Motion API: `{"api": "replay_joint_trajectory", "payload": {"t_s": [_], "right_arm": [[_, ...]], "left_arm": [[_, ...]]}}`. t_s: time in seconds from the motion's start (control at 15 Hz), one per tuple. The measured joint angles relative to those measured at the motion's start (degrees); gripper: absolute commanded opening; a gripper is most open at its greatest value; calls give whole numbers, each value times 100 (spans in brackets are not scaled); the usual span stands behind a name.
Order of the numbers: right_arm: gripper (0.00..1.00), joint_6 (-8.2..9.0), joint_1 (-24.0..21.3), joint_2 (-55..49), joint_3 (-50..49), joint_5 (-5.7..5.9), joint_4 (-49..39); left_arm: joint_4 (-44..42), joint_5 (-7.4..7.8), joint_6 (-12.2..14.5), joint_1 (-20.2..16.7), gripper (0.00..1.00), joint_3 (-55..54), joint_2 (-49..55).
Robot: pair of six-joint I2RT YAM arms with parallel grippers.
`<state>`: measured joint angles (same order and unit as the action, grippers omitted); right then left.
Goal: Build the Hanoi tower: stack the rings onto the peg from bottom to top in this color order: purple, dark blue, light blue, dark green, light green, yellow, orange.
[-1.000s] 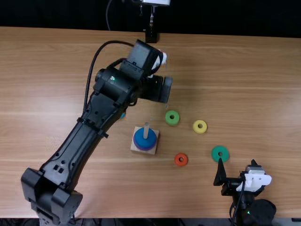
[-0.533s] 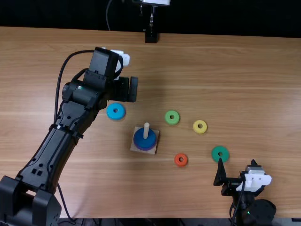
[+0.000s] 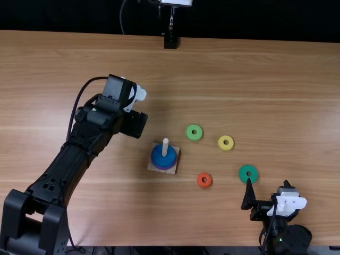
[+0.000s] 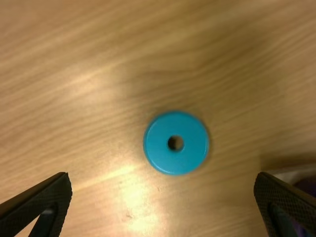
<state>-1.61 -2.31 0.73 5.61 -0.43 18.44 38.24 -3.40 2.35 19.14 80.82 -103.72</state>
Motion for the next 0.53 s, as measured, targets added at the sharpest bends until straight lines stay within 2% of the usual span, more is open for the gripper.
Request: {"api": "replay_joint_trajectory", "payload": {"t_s": [0.13, 0.53], "right_arm": [[100, 2, 0, 0, 0, 0, 0], [100, 2, 0, 0, 0, -2, 0]], "left_arm": [[2, -48, 63, 0, 100, -2, -149], [-15, -42, 68, 0, 100, -2, -852]]}}
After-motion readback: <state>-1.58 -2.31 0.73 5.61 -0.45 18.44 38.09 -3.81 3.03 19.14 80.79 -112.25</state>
